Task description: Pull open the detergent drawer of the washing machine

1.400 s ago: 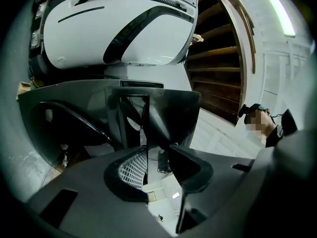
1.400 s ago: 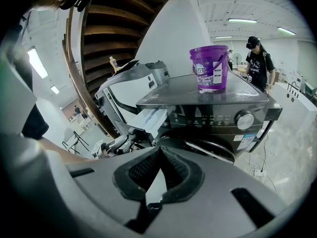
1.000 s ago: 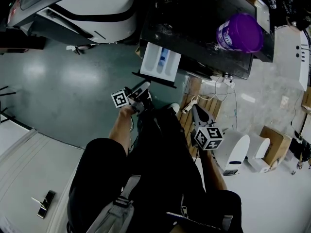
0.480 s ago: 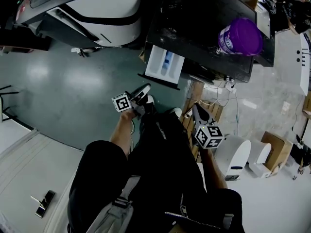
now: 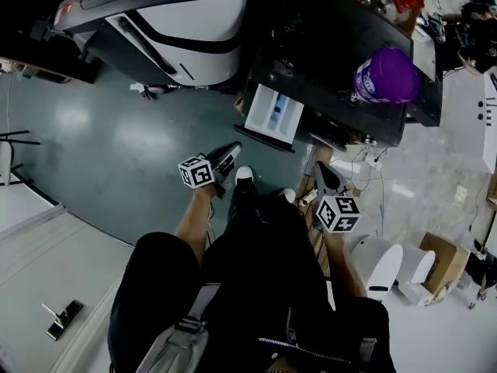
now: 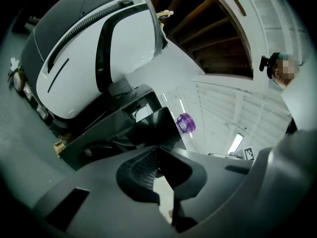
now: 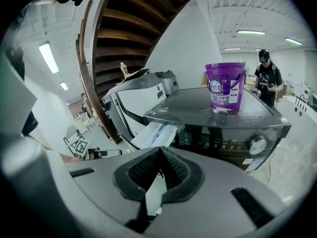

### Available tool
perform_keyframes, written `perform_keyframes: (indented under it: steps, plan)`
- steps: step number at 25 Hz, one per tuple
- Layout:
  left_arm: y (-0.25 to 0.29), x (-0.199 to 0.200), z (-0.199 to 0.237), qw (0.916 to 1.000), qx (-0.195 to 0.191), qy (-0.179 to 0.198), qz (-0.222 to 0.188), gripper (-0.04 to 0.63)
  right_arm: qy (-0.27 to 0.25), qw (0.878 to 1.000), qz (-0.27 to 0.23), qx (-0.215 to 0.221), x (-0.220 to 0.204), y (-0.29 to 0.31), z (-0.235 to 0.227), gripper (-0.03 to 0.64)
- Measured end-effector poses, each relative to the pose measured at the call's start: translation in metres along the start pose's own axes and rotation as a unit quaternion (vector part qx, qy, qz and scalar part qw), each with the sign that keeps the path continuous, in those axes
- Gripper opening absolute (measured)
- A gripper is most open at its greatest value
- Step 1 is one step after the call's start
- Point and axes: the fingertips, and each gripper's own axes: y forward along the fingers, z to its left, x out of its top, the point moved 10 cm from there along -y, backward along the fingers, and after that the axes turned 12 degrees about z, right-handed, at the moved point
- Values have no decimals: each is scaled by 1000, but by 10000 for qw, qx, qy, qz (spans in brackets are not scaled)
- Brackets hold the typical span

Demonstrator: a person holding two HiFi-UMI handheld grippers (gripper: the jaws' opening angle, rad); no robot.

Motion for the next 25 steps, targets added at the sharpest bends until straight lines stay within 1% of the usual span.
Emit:
perform_keyframes:
  steps: [3, 6, 8, 11, 14, 16, 20, 25]
  plan:
    - [-5, 7, -16, 9986, 408, 328, 49, 20, -65, 9999, -115, 82, 8, 2, -1, 5]
    - [-9, 13, -34, 9951, 784, 589, 92, 20, -118, 9996, -219, 141, 16, 2, -1, 5]
    - [-11, 18, -45, 9911, 1066, 782, 133, 20, -159, 9993, -307, 160, 21, 1, 0, 5]
    - [-13, 28, -64, 9826, 1403, 1190, 262, 20, -227, 9986, -417, 221, 27, 2, 0, 5]
    - [-14, 38, -85, 9711, 1670, 1659, 388, 20, -242, 9980, -525, 269, 31, 2, 1, 5]
    - [-13, 48, -99, 9618, 1817, 2003, 418, 20, -268, 9973, -614, 296, 35, 2, 2, 5]
    - [-9, 67, -133, 9414, 1995, 2708, 271, 20, -337, 9958, -785, 321, 43, 3, 3, 5]
    - [0, 95, -169, 9160, 2081, 3429, 128, 20, -339, 9933, -1056, 323, 62, 2, 1, 5]
